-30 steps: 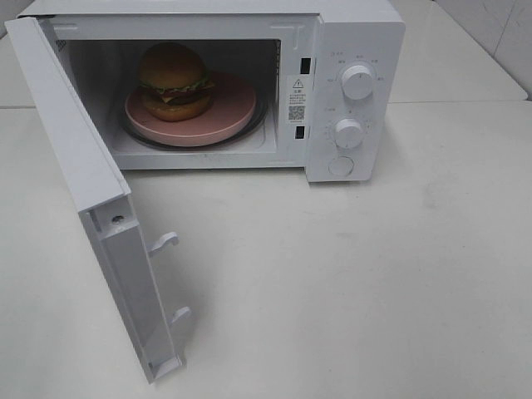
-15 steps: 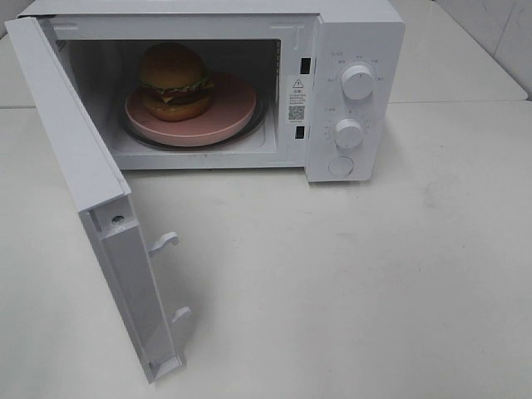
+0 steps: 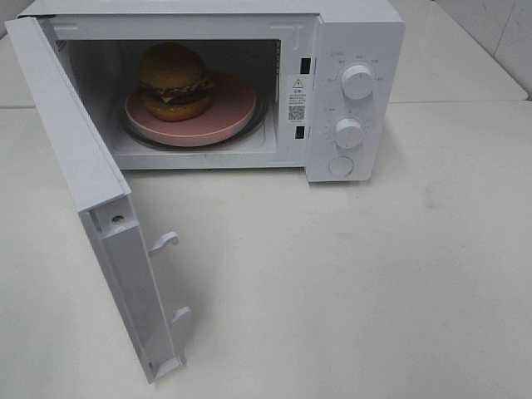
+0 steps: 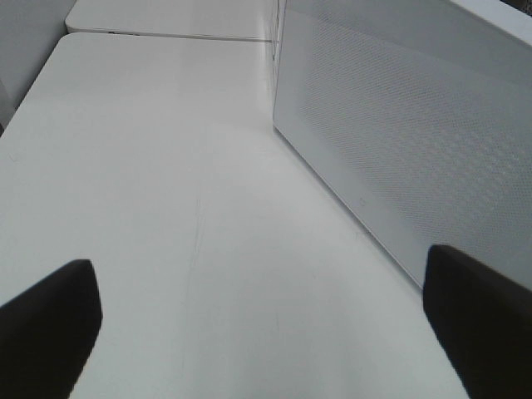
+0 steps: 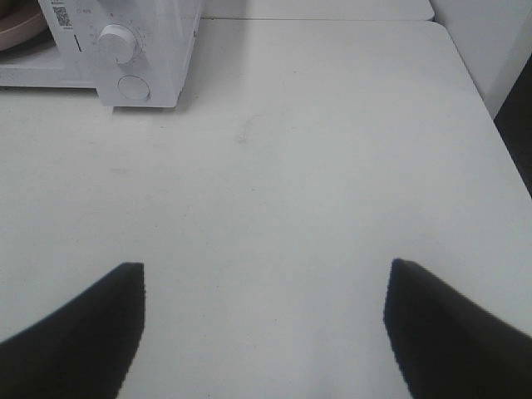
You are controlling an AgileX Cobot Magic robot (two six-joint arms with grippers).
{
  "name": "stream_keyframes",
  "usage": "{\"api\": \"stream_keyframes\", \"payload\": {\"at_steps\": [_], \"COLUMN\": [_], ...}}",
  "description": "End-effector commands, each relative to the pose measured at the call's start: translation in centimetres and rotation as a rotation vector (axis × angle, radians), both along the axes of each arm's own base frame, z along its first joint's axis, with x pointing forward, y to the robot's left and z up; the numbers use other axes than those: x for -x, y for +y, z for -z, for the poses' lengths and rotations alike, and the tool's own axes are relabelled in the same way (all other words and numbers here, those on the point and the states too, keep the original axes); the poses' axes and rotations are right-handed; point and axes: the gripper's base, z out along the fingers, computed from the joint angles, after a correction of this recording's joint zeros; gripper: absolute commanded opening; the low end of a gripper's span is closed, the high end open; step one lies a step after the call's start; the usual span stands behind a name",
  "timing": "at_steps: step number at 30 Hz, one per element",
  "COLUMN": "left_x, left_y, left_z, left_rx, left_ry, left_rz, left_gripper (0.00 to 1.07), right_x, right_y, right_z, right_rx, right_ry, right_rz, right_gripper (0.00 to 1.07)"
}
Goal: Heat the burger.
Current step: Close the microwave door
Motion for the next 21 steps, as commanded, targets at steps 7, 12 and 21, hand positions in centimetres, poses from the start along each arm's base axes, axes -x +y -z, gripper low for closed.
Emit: {"api": "stream_keyframes", "payload": {"at_steps": [7,12,21], "left_x": [0.2,0.2,-0.5], "left_y": [0.0,0.0,-0.6], "left_z": [0.0,0.0,-1.6], "left_rx": [0.004,0.006,0.01], "left_ry": [-0.027,-0.027,-0.056], "left_rz": [0.002,0.005,0.078], "left_gripper": [1.03,1.03,1.03], "right_x": [0.4,0.4,0.4], "right_y": [0.0,0.0,0.0], "right_z": [0.0,0.0,0.0], "right_rx": [0.012,0.012,0.012], "right_ry": [-0.027,-0.027,-0.027], "right_rz": [-0.002,-0.002,-0.002], "right_gripper": [0.76,0.76,0.76]}}
